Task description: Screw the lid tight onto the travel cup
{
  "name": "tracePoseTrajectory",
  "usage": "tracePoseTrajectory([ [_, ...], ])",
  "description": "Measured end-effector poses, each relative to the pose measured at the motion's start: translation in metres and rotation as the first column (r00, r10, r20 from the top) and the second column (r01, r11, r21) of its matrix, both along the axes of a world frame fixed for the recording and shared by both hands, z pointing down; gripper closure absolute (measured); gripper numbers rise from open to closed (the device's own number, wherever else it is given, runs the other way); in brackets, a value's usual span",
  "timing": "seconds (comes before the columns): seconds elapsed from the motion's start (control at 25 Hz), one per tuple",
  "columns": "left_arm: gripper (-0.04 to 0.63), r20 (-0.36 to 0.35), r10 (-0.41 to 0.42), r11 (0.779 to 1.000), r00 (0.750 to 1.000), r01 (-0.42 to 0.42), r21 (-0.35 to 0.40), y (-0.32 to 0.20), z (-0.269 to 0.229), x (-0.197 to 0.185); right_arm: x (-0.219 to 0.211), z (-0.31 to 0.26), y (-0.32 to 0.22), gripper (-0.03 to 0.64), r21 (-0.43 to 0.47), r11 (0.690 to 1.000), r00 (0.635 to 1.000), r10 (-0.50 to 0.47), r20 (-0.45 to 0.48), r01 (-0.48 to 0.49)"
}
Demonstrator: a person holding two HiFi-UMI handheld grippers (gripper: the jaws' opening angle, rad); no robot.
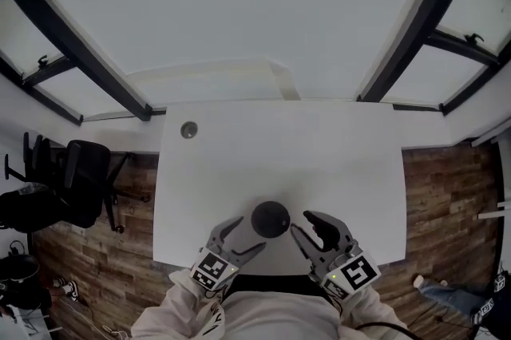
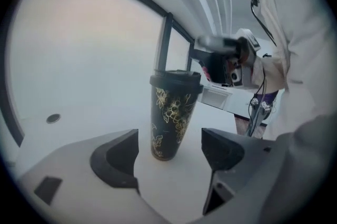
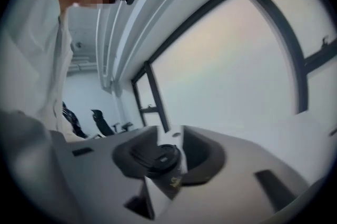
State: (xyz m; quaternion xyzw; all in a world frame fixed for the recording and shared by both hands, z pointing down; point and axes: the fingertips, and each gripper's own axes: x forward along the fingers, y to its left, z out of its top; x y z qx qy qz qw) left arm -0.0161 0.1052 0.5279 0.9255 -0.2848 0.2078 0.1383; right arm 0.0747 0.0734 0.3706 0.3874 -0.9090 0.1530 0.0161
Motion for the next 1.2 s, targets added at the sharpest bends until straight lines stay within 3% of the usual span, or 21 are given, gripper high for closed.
tracePoseTrajectory([
  [0.04,0.216,-0.021,-0.039,0.999,0.999,0.039,-0.005,0.006,-0.013,-0.009,0.007,0.000,0.003,0.564,0.016,0.999,0.998,0.047,-0.050,-0.046],
  [0.12,0.290,-0.091,-0.141,0.990,0.986,0.142,0.006,0.007,-0.050,-0.025,0.021,-0.004,0.008,0.569,0.058,0.992,0.984,0.120,-0.129,-0.113],
  [0.2,0.462,-0.180,-0.246,0.967,0.952,0.254,0.019,0.002,-0.085,-0.039,0.036,-0.007,0.009,0.580,0.073,0.980,0.969,0.195,-0.153,-0.186],
  [0.32,0.558,-0.241,-0.350,0.924,0.905,0.375,0.069,-0.013,-0.121,-0.054,0.053,-0.018,0.008,0.594,0.075,0.961,0.952,0.275,-0.132,-0.267],
  [0.48,0.588,-0.259,-0.423,0.866,0.868,0.472,0.166,-0.038,-0.159,-0.058,0.060,-0.039,0.002,0.595,0.104,0.942,0.936,0.331,-0.118,-0.320],
  [0.72,0.588,-0.201,-0.434,0.836,0.878,0.476,0.272,-0.061,-0.186,-0.043,0.054,-0.041,-0.003,0.597,0.097,0.935,0.928,0.352,-0.122,-0.342],
  [0.96,0.588,-0.181,-0.468,0.825,0.865,0.501,0.264,-0.072,-0.186,-0.048,0.051,-0.040,-0.007,0.597,0.094,0.931,0.922,0.363,-0.133,-0.353],
  [1.2,0.588,-0.180,-0.461,0.832,0.869,0.494,0.252,-0.078,-0.185,-0.046,0.049,-0.040,-0.013,0.597,0.080,0.930,0.919,0.368,-0.143,-0.360],
])
